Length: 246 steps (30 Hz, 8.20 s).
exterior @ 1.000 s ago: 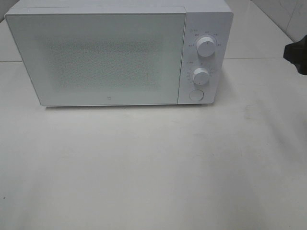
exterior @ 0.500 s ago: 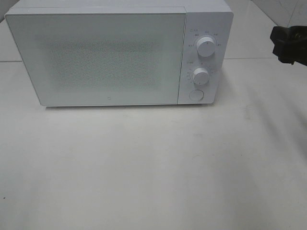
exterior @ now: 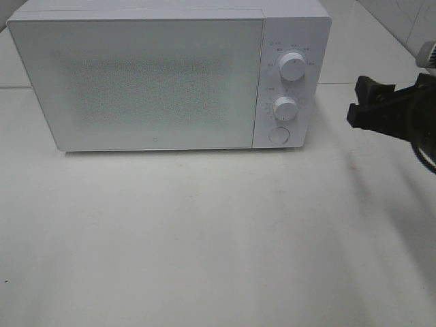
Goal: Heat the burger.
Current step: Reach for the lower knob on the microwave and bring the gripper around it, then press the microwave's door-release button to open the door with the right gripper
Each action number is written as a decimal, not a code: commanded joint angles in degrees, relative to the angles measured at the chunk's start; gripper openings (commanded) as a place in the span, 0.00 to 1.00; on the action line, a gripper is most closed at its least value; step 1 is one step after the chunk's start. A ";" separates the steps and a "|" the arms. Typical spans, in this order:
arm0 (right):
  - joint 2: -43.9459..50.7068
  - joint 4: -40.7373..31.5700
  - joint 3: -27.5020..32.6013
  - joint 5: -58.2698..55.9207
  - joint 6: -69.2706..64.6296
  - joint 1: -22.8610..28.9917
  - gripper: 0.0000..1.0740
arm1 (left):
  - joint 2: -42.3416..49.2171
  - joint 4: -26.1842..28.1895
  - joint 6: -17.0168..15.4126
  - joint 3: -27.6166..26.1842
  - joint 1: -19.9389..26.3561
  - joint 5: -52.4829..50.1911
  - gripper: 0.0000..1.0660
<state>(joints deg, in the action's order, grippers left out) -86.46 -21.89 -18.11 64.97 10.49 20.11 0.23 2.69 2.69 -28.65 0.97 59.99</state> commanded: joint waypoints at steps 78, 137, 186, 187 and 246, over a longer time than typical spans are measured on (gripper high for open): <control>-32.37 -14.44 -26.76 7.73 0.52 13.98 0.71 | 1.49 0.34 -0.06 0.17 0.00 -0.57 0.92; -32.43 -13.24 -26.76 8.08 -36.78 13.29 0.00 | 1.49 0.34 -0.06 0.17 0.00 -0.57 0.92; -32.43 -10.08 -26.70 7.91 -95.91 13.29 0.03 | 1.49 0.34 -0.06 0.17 0.00 -0.57 0.92; -32.43 -10.08 -26.70 7.91 -95.11 13.29 0.03 | 1.49 0.34 -0.06 0.17 0.00 -0.57 0.92; -24.18 -2.86 -11.86 8.71 -90.58 13.46 0.70 | 1.49 0.34 -0.06 0.17 0.00 -0.57 0.92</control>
<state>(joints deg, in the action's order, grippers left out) -112.99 -26.41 -32.09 69.33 -80.96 33.63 0.23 2.69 2.69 -28.65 0.97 59.93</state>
